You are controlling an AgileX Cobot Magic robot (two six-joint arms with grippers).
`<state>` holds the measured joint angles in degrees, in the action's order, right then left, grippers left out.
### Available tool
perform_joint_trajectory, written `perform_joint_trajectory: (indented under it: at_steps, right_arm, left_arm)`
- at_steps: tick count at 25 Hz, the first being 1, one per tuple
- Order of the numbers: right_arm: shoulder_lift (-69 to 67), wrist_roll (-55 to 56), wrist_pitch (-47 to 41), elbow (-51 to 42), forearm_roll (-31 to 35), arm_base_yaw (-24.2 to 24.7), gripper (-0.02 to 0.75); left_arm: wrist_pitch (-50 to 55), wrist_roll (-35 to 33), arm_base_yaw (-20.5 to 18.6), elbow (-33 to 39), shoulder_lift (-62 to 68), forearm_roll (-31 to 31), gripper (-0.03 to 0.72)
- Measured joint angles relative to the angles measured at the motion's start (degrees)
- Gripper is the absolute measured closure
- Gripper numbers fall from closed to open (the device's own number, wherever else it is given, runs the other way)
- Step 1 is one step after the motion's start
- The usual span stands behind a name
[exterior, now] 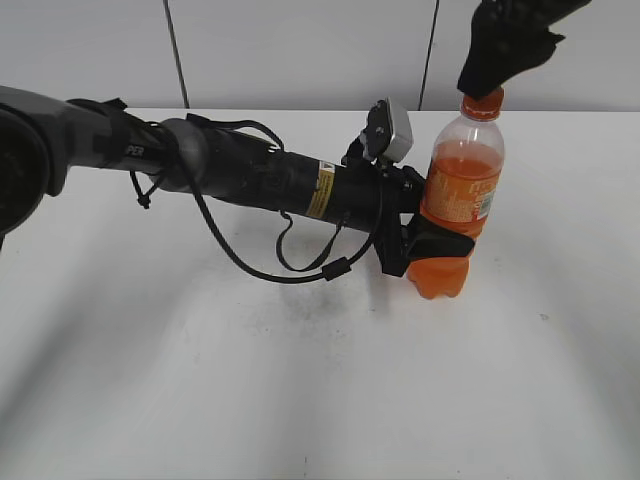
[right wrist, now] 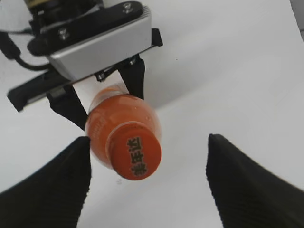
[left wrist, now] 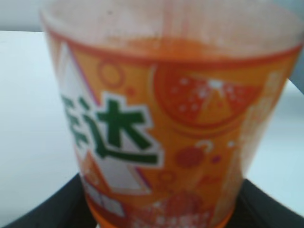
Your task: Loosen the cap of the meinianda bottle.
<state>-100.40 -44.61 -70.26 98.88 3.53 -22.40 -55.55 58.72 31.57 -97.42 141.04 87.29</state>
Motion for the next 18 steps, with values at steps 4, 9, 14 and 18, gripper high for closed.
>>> perform_joint_trajectory:
  at_steps: [4, 9, 14, 18]
  right_arm:
    - [2.62, 27.41, 0.00, 0.07, 0.23, -0.05, 0.192]
    - [2.68, 43.33, 0.00, 0.04, 0.13, -0.05, 0.208]
    - [0.97, 45.15, 0.00, -1.61, 0.18, -0.05, 0.258]
    - [0.22, 45.17, 0.02, -4.29, 0.18, -0.05, 0.312]
  left_arm:
    - [0.13, 0.00, 0.00, 0.00, -0.01, 0.08, 0.280]
    - [0.18, 0.00, 0.00, 0.00, -0.12, 0.25, 0.280]
    - [0.30, 0.00, 0.00, 0.00, -0.20, 0.41, 0.280]
    - [0.30, 0.00, 0.00, 0.00, -0.20, 0.41, 0.280]
